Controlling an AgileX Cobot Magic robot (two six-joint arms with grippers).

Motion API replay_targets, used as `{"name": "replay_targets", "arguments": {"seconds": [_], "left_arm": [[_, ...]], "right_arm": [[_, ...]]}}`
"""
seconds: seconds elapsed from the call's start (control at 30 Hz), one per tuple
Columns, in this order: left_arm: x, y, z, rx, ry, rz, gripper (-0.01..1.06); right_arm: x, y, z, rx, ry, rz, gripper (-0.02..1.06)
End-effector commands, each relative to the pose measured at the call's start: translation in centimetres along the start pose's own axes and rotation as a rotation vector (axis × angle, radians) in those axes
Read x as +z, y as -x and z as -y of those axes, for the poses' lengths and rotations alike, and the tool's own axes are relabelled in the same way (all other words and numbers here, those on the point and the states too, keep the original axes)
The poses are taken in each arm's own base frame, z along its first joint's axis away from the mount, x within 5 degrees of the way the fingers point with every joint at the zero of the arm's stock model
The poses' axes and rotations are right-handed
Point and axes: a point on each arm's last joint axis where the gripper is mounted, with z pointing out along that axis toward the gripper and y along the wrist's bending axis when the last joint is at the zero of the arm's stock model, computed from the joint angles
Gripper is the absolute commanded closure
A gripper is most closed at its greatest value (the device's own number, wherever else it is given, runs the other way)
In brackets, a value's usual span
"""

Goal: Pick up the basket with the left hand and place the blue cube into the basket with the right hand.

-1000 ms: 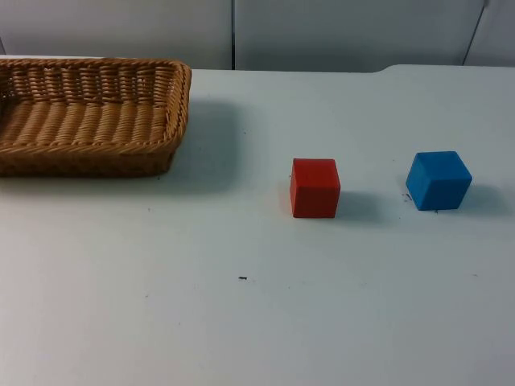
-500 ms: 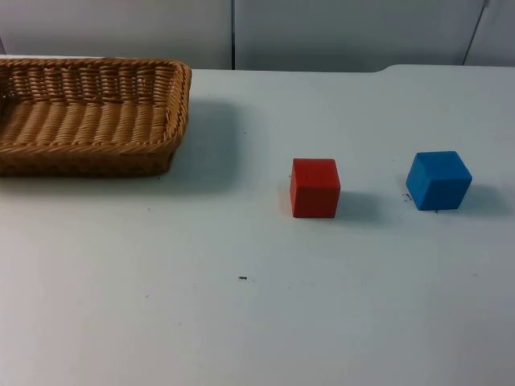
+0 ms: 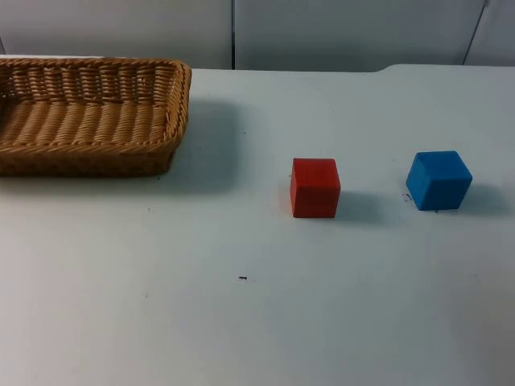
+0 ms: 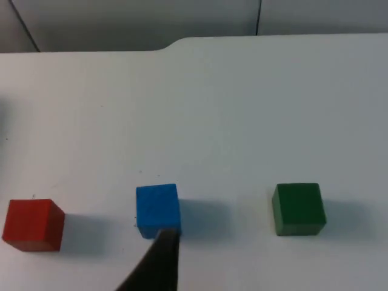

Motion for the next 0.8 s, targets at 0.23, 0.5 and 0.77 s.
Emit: {"name": "replay_targets", "arguments": {"seconds": [0.23, 0.5, 0.77], "left_arm": [[6.4, -1.2, -2.7, -0.315, 0.061, -0.052, 0.01], [12.1, -3.9, -5.5, -0.651, 0.134, -0.135, 0.01], [16.5, -3.8, -3.7, -0.759, 0.083, -0.157, 0.01]], "right_arm": [[4.3, 2.0, -0.5, -0.021, 0.075, -0.006, 0.00], [5.9, 2.6, -0.4, -0.059, 0.063, 0.038, 0.00], [5.9, 2.8, -0.3, -0.060, 0.059, 0.060, 0.00]]}}
